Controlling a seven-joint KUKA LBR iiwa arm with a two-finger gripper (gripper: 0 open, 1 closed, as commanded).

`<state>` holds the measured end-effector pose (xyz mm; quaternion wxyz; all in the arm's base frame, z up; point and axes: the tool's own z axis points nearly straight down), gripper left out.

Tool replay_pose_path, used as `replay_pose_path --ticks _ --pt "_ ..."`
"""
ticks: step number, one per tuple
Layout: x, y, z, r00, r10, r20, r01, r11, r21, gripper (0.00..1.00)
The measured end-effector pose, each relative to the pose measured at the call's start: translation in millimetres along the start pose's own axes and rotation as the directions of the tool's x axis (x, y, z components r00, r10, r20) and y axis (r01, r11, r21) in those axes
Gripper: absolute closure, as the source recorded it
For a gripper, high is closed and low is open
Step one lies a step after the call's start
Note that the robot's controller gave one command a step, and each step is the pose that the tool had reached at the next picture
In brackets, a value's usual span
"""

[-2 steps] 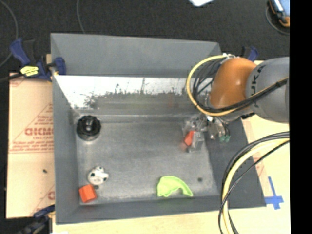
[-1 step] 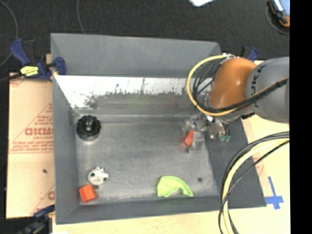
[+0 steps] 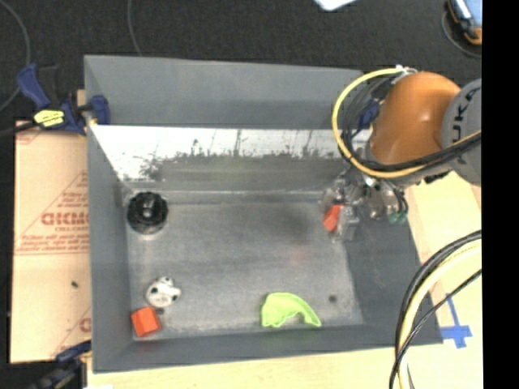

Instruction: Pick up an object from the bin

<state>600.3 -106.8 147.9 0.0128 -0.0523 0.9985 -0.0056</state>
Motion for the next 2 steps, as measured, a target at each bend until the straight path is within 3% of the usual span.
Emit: replay_pose_path --ticks 1,2 --pt "-16.9 -7.4 -16.9 1.0 -0.002 -0.003 0.002 1.0 -0.001 1.0" --pt "-12.6 4.6 -90.3 1.0 -0.003 0.001 0.003 1.0 0.001 1.0"
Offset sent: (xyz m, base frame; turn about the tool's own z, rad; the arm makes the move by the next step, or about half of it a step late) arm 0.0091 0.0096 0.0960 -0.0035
